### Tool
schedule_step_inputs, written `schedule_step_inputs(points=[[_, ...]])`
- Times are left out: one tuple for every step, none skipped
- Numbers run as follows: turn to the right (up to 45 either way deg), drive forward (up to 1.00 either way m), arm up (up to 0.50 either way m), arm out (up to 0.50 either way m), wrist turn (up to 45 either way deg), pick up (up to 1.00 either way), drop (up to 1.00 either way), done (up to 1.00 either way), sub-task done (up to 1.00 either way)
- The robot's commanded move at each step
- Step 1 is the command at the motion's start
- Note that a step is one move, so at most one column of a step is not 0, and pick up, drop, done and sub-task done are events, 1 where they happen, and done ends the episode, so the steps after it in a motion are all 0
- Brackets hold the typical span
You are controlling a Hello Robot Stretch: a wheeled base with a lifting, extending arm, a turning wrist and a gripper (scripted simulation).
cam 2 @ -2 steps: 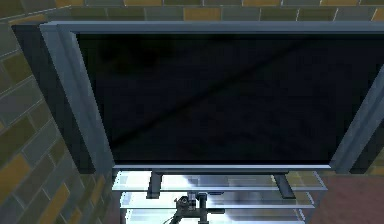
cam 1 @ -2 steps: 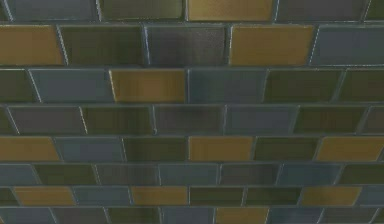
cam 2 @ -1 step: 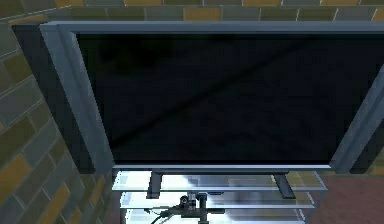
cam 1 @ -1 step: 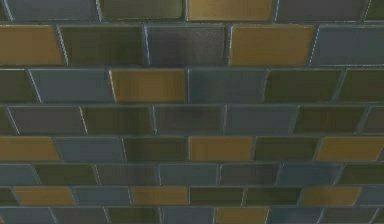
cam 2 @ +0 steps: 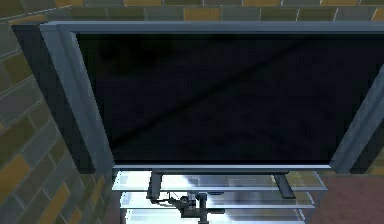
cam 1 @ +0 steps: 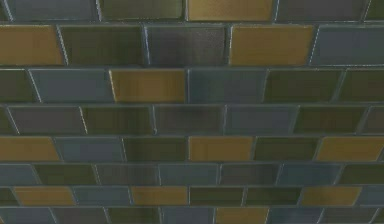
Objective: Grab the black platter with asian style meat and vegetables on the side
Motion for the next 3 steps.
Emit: schedule_step_inputs(points=[[0.0, 0.0, 0.0, 0.0, 33.0, 0.0, 0.0, 0.0, 0.0], [0.0, 0.0, -0.3, 0.0, 0.0, 0.0, 0.0, 0.0, 0.0], [0.0, 0.0, 0.0, 0.0, 0.0, 1.0, 0.0, 0.0, 0.0]])
